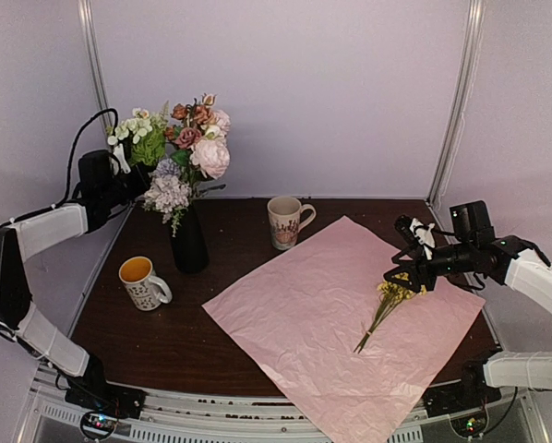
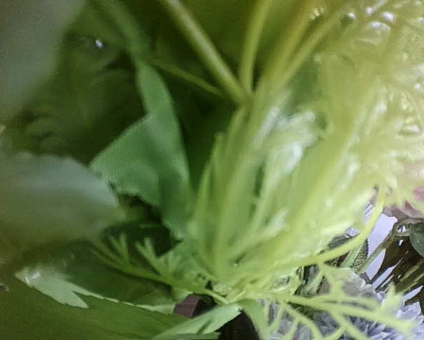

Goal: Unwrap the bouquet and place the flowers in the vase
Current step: Place the fake flower in the vase.

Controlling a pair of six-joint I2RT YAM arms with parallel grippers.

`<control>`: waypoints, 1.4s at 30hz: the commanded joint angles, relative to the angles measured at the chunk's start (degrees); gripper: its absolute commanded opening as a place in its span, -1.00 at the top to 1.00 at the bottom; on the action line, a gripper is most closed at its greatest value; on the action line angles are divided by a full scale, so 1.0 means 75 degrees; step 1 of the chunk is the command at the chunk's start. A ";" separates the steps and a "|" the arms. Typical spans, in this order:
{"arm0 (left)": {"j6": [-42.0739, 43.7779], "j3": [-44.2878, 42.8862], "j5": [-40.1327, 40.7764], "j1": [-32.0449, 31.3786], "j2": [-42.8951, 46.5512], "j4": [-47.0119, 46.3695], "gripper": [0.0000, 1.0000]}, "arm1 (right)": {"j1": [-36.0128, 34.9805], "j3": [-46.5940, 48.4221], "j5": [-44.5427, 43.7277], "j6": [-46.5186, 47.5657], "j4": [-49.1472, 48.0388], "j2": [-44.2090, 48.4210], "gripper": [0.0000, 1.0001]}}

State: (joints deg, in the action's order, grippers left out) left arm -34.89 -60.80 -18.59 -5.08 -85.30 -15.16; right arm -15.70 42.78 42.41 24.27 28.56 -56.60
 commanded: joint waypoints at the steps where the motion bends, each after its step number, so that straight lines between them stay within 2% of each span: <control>1: 0.0536 -0.0069 -0.1140 -0.0152 0.0244 0.0193 1.00 | 0.0031 0.0085 0.0119 0.0115 -0.0002 -0.0034 -0.18; 8: 0.1169 0.0155 -0.0753 -0.0260 0.0629 0.1241 1.00 | 0.0034 0.0103 0.0121 0.0148 0.0020 -0.0029 -0.18; 15: 0.1524 0.0183 -0.0307 -0.0260 0.0113 0.1750 1.00 | 0.0034 0.0149 0.0189 0.0162 0.0067 -0.0147 -0.18; 19: 0.1558 0.0281 -0.0007 -0.0260 0.0014 0.1473 1.00 | 0.0028 0.0148 0.0181 0.0163 0.0085 -0.0140 -0.18; 28: 0.0936 0.0161 -0.1099 -0.0280 -0.1058 0.0546 1.00 | 0.0037 0.0136 0.0144 0.0174 0.0095 -0.0123 -0.18; 35: 0.0826 0.0442 -0.0730 -0.0283 -0.1060 0.0375 1.00 | 0.0031 0.0135 0.0111 0.0153 0.0087 -0.0147 -0.18; 42: 0.0920 0.0684 -0.0342 -0.0283 -0.0232 0.0576 0.64 | 0.0031 0.0167 0.0088 0.0145 0.0071 -0.0233 -0.18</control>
State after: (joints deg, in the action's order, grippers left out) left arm -29.36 -58.02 -24.21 -6.98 -89.93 -16.88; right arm -15.70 42.81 42.83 25.32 28.95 -57.91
